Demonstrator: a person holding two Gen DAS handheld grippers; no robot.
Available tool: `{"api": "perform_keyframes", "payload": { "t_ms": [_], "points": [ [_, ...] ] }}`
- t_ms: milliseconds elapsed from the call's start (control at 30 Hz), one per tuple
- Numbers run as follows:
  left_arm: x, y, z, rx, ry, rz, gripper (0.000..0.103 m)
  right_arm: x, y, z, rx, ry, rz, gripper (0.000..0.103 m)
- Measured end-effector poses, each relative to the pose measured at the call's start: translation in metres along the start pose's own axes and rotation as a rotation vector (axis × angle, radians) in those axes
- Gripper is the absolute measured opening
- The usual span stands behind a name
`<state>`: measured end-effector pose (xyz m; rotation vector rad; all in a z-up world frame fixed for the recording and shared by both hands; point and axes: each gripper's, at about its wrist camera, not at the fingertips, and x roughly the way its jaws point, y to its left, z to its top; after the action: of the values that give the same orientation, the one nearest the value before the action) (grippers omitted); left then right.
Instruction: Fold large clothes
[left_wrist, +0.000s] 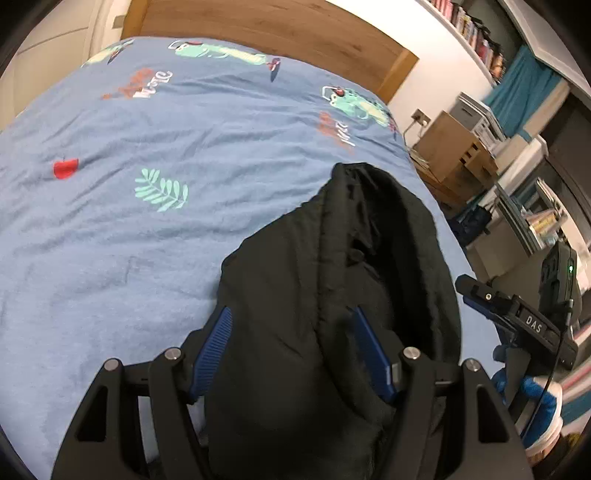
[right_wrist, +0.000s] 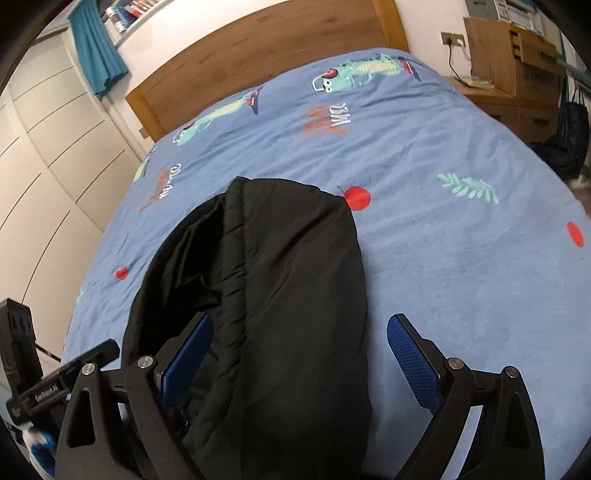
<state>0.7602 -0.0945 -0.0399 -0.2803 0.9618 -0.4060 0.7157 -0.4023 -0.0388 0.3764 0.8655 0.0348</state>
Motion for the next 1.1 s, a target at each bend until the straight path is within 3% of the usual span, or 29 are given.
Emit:
{"api": "perform_keyframes", "payload": {
  "t_ms": [167, 333, 367, 400, 433, 467, 533, 567, 833, 1100],
  "points": [
    [0.027, 0.017, -0.001, -0.102, 0.015, -0.024, 0.066, 0.029, -0.001, 0.002, 0.002, 0.024, 0.004, 0.095],
    [0.047, 0.014, -0.009, -0.109, 0.054, -0.027, 0.065, 0.048, -0.009, -0.002, 0.047, 0.047, 0.010, 0.094],
    [0.048, 0.012, -0.009, -0.100, 0.057, -0.017, 0.065, 0.051, -0.010, -0.003, 0.052, 0.060, 0.013, 0.086],
    [0.048, 0.010, -0.010, -0.090, 0.056, -0.010, 0.058, 0.054, -0.010, -0.004, 0.054, 0.079, 0.027, 0.074],
    [0.048, 0.007, -0.010, -0.082, 0.057, -0.010, 0.041, 0.054, -0.011, -0.006, 0.053, 0.088, 0.042, 0.048],
    [0.048, 0.006, -0.011, -0.077, 0.062, -0.009, 0.035, 0.053, -0.010, -0.007, 0.051, 0.090, 0.052, 0.029],
    [0.042, 0.002, -0.014, -0.056, 0.059, 0.008, 0.017, 0.044, -0.006, -0.009, 0.026, 0.079, 0.068, 0.019],
    [0.039, -0.001, -0.016, -0.046, 0.055, 0.014, 0.015, 0.039, -0.005, -0.009, 0.015, 0.073, 0.069, 0.016],
    [-0.031, -0.024, -0.036, -0.013, -0.004, 0.007, 0.010, -0.037, 0.024, -0.029, -0.100, 0.013, 0.120, 0.012],
    [-0.130, -0.038, -0.084, 0.031, -0.063, -0.020, 0.009, -0.143, 0.053, -0.081, -0.229, -0.074, 0.164, 0.011]
  ]
}}
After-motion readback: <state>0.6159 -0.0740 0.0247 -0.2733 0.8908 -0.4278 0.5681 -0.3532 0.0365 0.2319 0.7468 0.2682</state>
